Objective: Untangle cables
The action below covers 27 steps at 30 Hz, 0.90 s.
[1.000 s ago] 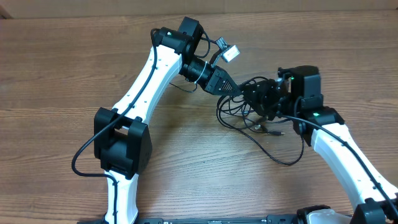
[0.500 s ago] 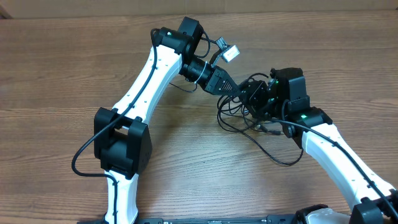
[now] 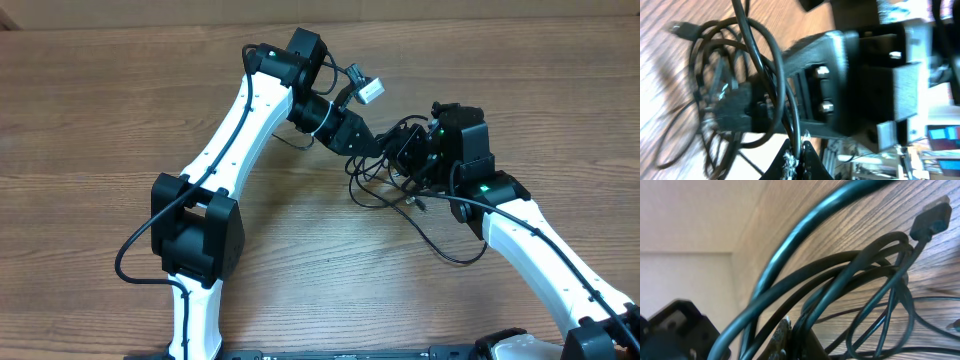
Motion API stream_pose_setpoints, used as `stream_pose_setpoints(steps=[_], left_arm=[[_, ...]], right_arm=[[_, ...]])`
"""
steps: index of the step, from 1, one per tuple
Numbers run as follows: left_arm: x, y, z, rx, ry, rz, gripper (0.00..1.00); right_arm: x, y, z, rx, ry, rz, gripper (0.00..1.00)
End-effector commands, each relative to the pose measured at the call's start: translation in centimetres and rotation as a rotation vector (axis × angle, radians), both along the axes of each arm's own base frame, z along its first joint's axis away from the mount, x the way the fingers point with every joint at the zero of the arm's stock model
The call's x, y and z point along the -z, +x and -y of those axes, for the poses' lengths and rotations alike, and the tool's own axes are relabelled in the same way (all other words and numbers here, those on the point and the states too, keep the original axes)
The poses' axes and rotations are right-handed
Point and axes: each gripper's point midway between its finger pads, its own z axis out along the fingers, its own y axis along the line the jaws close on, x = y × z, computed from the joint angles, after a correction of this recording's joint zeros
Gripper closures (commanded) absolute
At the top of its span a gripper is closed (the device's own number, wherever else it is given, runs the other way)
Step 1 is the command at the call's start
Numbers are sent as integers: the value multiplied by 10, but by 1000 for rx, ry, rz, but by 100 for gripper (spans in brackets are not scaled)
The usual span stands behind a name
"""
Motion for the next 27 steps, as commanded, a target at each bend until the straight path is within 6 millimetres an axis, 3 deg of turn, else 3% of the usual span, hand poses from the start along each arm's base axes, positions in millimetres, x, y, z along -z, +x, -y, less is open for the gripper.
stream_pose_setpoints(steps=[1, 6, 10, 14, 17, 19, 21, 22, 25, 27], left_arm=[[-2, 6, -10, -26, 123, 98, 95], [29, 26, -41, -130, 390, 146, 96], [47, 43, -73, -252, 608, 170, 96], [50, 47, -81, -286, 651, 172, 96], [50, 47, -80, -286, 651, 171, 96], [50, 46, -80, -284, 647, 168, 96], [49, 44, -77, -278, 631, 157, 96], [48, 43, -75, -273, 617, 151, 96], [47, 43, -73, -266, 608, 161, 96], [47, 44, -71, -261, 598, 164, 96]], right_arm=[[-6, -4, -8, -150, -74, 111, 96], [-22, -17, -24, -354, -37, 235, 96], [-56, -19, -23, -462, 98, 359, 96], [-96, -25, -17, -558, 225, 490, 96], [-103, -16, -4, -496, 258, 469, 96], [-98, -13, 3, -473, 254, 442, 96], [-81, -12, 7, -442, 218, 382, 95], [-57, -12, 13, -398, 154, 306, 90], [-11, -15, 29, -307, -2, 152, 82], [8, -18, 36, -303, -112, 126, 78]])
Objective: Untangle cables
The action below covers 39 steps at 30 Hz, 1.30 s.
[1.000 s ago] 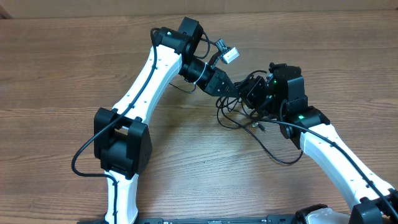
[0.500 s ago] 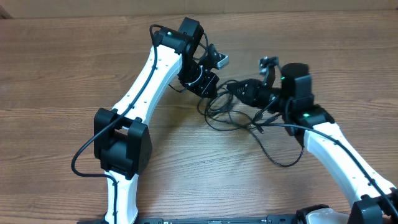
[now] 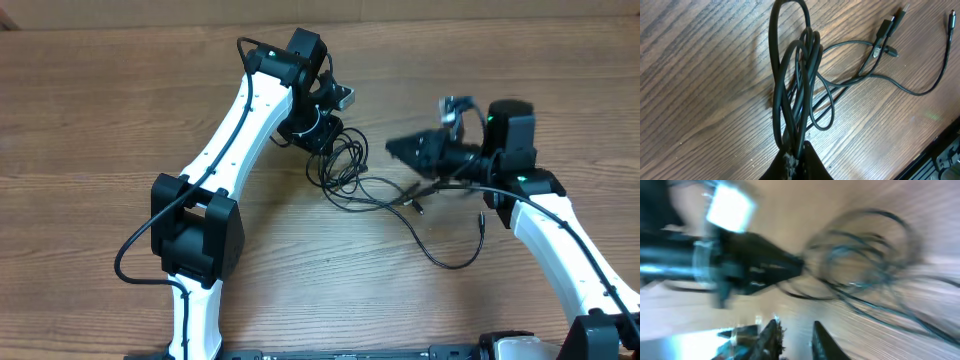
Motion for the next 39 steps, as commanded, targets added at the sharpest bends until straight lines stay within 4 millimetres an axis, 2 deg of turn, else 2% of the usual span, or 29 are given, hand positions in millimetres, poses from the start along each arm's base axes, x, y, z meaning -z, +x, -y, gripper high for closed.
stream_pose_setpoints(steps=[1, 5, 7, 10, 14, 20, 23, 30, 33, 36, 39], left_arm=[[-26, 1, 9, 28, -64, 54, 96], [-37, -15, 36, 199, -209, 62, 96], [-41, -21, 45, 255, -247, 70, 96], [-44, -31, 55, 339, -284, 84, 96], [-46, -42, 59, 459, -311, 109, 96], [-63, -50, 56, 567, -329, 146, 96], [-72, -48, 57, 584, -338, 173, 96], [-77, -52, 60, 615, -377, 180, 96], [-76, -49, 58, 610, -365, 186, 96], [-70, -42, 48, 567, -310, 178, 96], [-69, -36, 43, 520, -289, 173, 96]], right_arm=[[27, 9, 17, 31, -260, 105, 73], [33, 11, 14, -78, -420, 284, 55], [36, 12, 14, -131, -506, 366, 50], [40, 12, 11, -193, -601, 451, 38], [42, 8, 6, -318, -674, 571, 28], [46, 3, 7, -424, -735, 657, 26], [47, 0, 5, -448, -738, 666, 26], [48, -8, -9, -491, -720, 679, 28], [50, -11, -9, -496, -720, 662, 31], [60, -11, 4, -468, -787, 592, 43], [59, -10, 10, -394, -792, 520, 44]])
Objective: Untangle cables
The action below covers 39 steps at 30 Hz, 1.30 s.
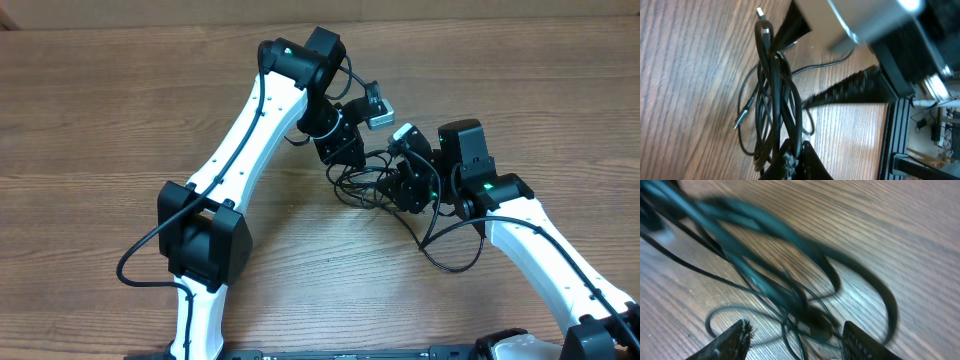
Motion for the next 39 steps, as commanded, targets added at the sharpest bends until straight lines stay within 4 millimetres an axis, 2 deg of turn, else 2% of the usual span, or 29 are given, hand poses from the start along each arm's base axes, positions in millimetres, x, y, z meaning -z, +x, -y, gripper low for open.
stream_pose_setpoints(steps=[1, 5, 8, 10, 13, 17, 22, 30, 35, 39], left_arm=[[-21, 12, -9, -69, -2, 55, 96], [-22, 15, -10, -134, 2, 18, 96], [-22, 13, -10, -136, 0, 3, 96], [-23, 12, -8, -133, -4, 1, 96], [-30, 6, 0, -104, -67, -20, 96], [-40, -2, 8, -64, -149, -48, 96], [-49, -12, 13, -20, -212, -77, 96], [-56, -20, 17, 11, -263, -100, 96], [-61, -22, 20, 20, -300, -110, 96], [-65, -24, 22, 23, -325, -121, 96]], right_arm=[[-9, 6, 8, 111, 0, -11, 44], [-37, 11, 7, 154, 50, 31, 43], [-57, 7, 0, 114, 96, 75, 32], [-61, 2, -5, 69, 107, 87, 31], [-56, -10, -12, -45, 100, 85, 30], [-45, -14, -11, -100, 57, 80, 30], [-39, -12, -12, -116, 44, 75, 30], [-43, -7, -13, -116, 51, 105, 32], [-42, -8, -13, -115, 51, 103, 36], [-41, -8, -13, -115, 50, 100, 46]])
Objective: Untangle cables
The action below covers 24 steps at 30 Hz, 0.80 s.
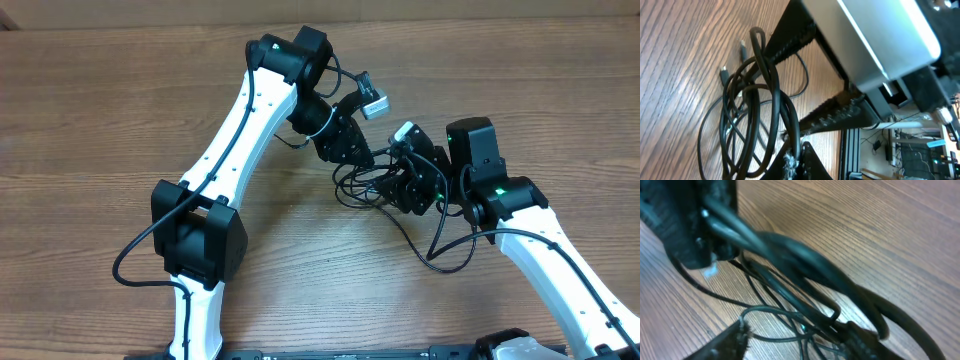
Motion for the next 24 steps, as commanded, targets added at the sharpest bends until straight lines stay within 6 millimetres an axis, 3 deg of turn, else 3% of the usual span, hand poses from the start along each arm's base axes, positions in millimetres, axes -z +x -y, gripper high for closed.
stream_pose_setpoints(steps=[1, 4, 6, 8, 10, 12, 18, 24], left_arm=[[-34, -8, 8, 35, -118, 53, 96], [-35, -8, 8, 35, -121, 51, 96], [-35, -8, 8, 35, -121, 51, 96], [-35, -8, 8, 35, -121, 51, 96], [-35, -8, 8, 35, -120, 49, 96], [-35, -10, 8, 42, -120, 49, 96], [-34, -12, 7, 43, -116, 41, 96], [-34, -14, 7, 44, -112, 31, 96]], right_arm=[[-5, 2, -4, -12, 9, 14, 49], [-5, 2, -4, -12, 10, 17, 65], [-5, 2, -4, -11, 9, 16, 67], [-4, 3, -2, -5, 1, 19, 65], [-2, 9, 5, 29, -37, 35, 51], [-2, 14, 9, 51, -59, 53, 47], [-5, 20, 8, 56, -56, 81, 46], [10, 16, -1, 19, -23, 15, 49]])
